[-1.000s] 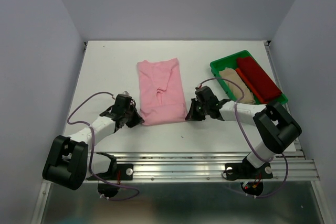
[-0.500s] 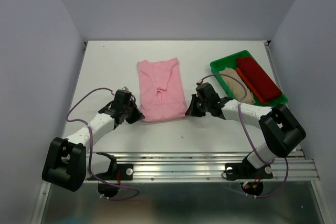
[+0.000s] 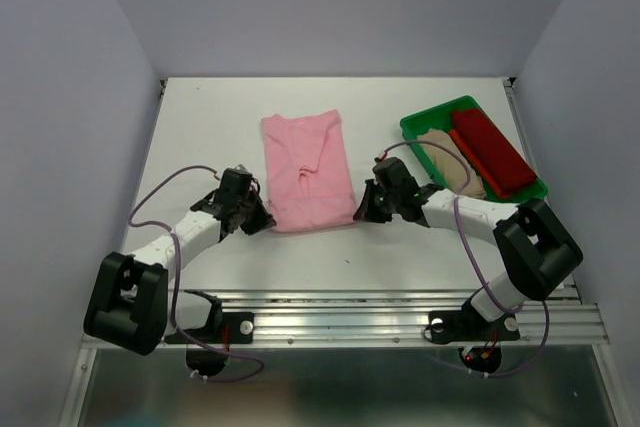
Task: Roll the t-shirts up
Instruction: Roll the T-shirt to the center of the board.
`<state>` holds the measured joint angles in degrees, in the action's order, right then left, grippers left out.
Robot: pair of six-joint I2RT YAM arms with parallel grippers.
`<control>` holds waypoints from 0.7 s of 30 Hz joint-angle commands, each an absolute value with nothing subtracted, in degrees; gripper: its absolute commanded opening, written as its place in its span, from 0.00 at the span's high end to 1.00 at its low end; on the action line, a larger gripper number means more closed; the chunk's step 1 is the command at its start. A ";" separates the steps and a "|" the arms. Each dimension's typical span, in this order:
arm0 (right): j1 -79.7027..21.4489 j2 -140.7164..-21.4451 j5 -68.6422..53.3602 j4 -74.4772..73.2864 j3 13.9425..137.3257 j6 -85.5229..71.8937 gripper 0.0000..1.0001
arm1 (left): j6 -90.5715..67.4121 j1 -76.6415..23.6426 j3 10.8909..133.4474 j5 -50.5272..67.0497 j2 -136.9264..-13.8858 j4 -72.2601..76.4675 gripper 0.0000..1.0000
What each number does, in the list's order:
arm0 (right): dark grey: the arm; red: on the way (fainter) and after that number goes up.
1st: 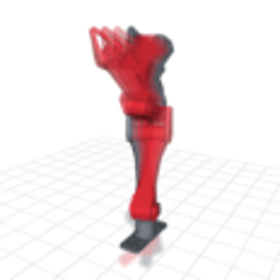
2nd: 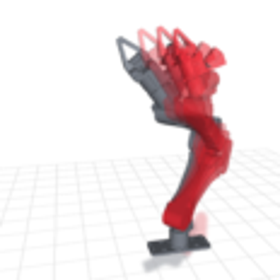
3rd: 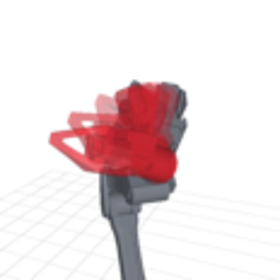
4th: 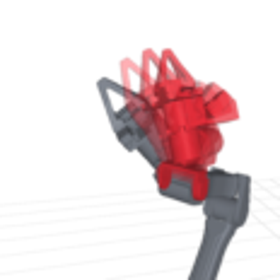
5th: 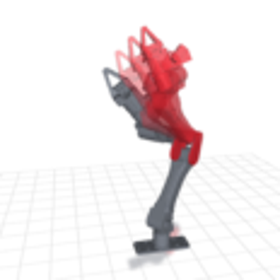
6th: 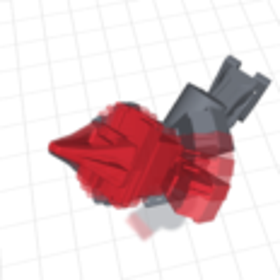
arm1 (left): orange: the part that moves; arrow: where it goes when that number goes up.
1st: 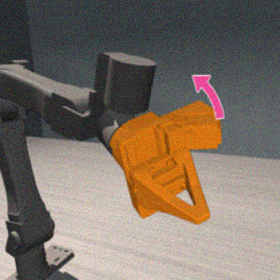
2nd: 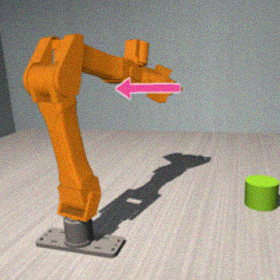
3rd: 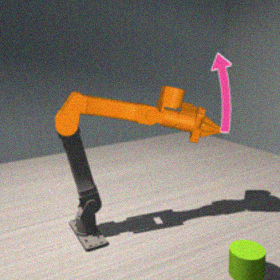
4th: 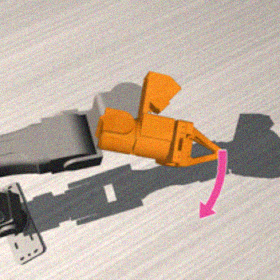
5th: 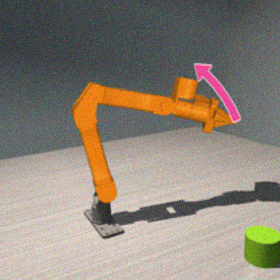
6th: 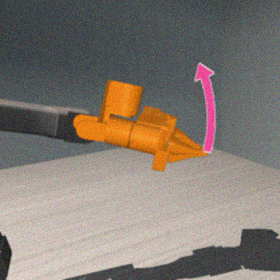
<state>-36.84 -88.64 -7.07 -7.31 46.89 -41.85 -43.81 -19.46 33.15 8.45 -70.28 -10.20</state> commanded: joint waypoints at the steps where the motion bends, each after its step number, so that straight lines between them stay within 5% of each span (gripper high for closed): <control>1: -37.27 -89.65 -5.63 -5.55 47.29 -41.83 0.99 | -41.84 -19.25 33.84 9.49 -72.41 -6.69 1.00; 3: -37.27 -90.61 -5.71 -5.19 47.11 -42.01 0.99 | -41.57 -19.25 33.75 10.28 -74.17 -5.98 0.95; 8: -37.27 -90.88 -6.77 -3.60 46.41 -43.15 0.99 | -41.75 -19.25 32.87 10.11 -72.78 -5.89 0.49; 9: -37.27 -90.97 -6.77 -3.60 46.41 -43.33 0.99 | -41.92 -19.25 32.70 9.15 -71.47 -6.67 0.45; 21: -37.27 -91.49 -7.12 -3.60 47.46 -42.98 0.99 | -47.10 -19.34 28.92 6.24 -65.04 -9.14 0.55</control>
<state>-36.84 -91.18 -7.11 -5.85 46.68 -42.54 -45.06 -19.38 30.72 7.42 -66.72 -8.40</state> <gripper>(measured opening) 0.022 0.450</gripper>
